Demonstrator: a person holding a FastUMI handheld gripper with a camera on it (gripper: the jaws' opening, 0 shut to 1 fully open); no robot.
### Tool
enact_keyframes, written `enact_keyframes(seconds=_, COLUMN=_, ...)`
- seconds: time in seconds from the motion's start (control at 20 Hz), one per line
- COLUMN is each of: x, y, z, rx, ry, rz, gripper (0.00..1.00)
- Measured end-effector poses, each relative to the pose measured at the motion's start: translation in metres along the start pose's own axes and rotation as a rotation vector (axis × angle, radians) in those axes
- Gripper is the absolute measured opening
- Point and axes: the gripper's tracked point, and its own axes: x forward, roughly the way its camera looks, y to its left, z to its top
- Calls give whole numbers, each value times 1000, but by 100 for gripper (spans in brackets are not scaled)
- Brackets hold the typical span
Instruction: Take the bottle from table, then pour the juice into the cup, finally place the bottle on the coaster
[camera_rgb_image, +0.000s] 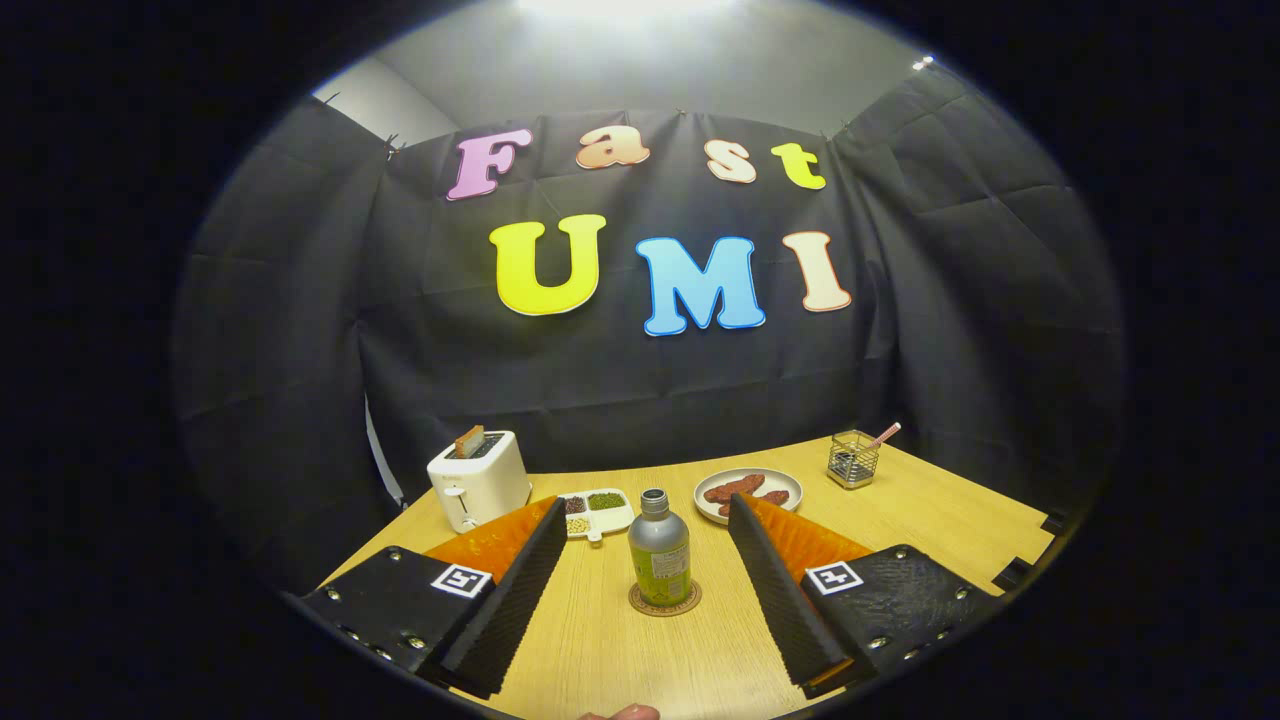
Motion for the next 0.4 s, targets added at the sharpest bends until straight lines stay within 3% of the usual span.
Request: enact_keyframes(seconds=0.4, x=-27, y=-4, z=15, rx=-12, ry=-38, rz=31, gripper=99)
